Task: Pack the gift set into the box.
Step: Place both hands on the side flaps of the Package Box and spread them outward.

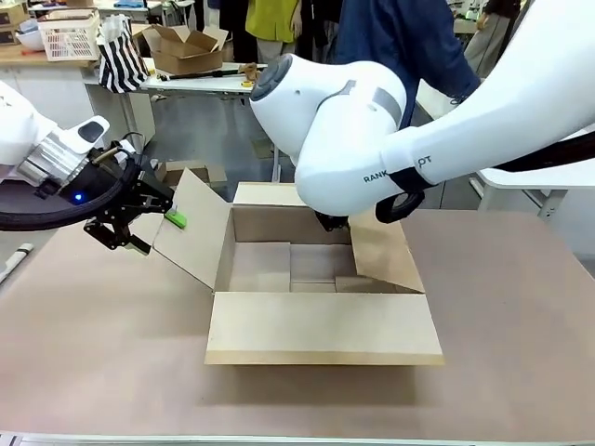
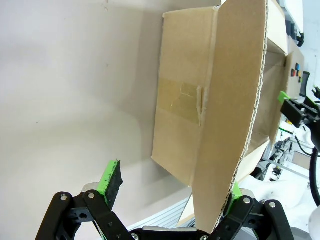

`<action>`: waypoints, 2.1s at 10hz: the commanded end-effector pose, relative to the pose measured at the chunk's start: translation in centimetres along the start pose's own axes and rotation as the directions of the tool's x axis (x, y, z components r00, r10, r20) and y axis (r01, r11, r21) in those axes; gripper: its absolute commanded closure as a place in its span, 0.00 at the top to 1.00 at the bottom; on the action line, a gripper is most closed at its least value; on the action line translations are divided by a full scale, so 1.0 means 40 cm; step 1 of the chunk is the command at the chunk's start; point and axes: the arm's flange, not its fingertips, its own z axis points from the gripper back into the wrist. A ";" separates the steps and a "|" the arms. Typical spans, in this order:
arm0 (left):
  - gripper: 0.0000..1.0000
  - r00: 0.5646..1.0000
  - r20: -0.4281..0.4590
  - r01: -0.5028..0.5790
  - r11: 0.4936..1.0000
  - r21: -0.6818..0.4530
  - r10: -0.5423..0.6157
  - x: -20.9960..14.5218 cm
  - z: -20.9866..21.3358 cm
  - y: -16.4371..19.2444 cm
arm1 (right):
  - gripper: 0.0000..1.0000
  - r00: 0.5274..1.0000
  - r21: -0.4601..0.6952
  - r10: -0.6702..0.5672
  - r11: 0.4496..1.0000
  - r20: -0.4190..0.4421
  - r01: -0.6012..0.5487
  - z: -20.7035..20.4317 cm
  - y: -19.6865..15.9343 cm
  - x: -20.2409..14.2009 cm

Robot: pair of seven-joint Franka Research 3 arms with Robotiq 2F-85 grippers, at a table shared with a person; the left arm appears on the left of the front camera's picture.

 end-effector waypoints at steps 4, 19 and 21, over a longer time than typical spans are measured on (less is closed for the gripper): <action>1.00 1.000 -0.007 0.004 1.000 0.003 -0.004 -0.004 0.006 0.001 | 1.00 0.992 -0.067 -0.121 0.990 0.033 0.123 0.050 -0.107 -0.012; 1.00 1.000 -0.007 0.004 1.000 0.003 -0.004 -0.004 0.006 0.001 | 1.00 0.965 0.243 -0.198 0.941 -0.169 0.236 -0.020 -0.355 -0.025; 1.00 1.000 -0.007 0.004 1.000 0.003 -0.004 -0.004 0.006 0.001 | 1.00 0.949 0.297 -0.241 0.909 -0.203 0.294 -0.070 -0.436 -0.033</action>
